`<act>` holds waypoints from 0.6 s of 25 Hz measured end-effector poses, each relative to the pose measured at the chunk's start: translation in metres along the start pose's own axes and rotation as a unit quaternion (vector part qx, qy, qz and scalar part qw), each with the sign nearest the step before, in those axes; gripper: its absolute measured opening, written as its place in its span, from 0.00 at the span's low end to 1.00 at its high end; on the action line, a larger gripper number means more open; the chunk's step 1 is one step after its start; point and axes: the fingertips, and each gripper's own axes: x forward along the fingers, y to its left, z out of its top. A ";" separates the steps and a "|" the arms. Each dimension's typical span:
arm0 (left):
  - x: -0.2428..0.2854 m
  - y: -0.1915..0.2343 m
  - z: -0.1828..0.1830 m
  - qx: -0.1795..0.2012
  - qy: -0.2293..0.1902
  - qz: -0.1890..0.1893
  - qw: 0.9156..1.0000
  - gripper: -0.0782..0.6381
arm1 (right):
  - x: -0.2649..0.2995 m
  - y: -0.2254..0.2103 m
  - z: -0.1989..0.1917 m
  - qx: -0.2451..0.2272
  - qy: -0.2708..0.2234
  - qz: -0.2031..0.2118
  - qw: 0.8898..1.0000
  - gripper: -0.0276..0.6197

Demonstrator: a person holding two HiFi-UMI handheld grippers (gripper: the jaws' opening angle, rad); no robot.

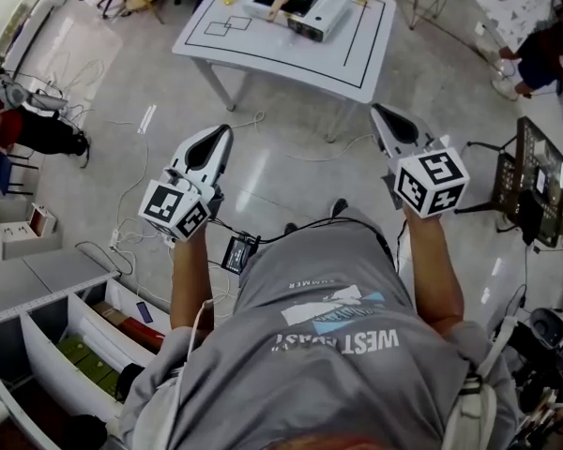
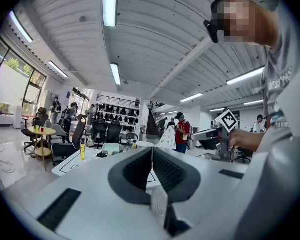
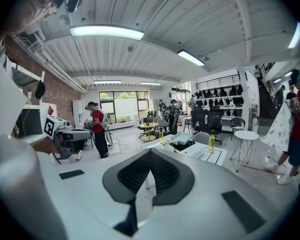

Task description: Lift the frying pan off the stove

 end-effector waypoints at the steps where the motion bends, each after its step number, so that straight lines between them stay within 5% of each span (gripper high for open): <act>1: 0.004 0.001 -0.001 -0.001 0.000 0.001 1.000 0.11 | 0.001 -0.005 -0.001 0.000 0.001 -0.002 1.000 0.06; 15: 0.079 0.038 0.019 -0.022 -0.018 0.064 0.998 0.11 | 0.054 -0.119 0.045 -0.010 -0.022 0.005 1.000 0.06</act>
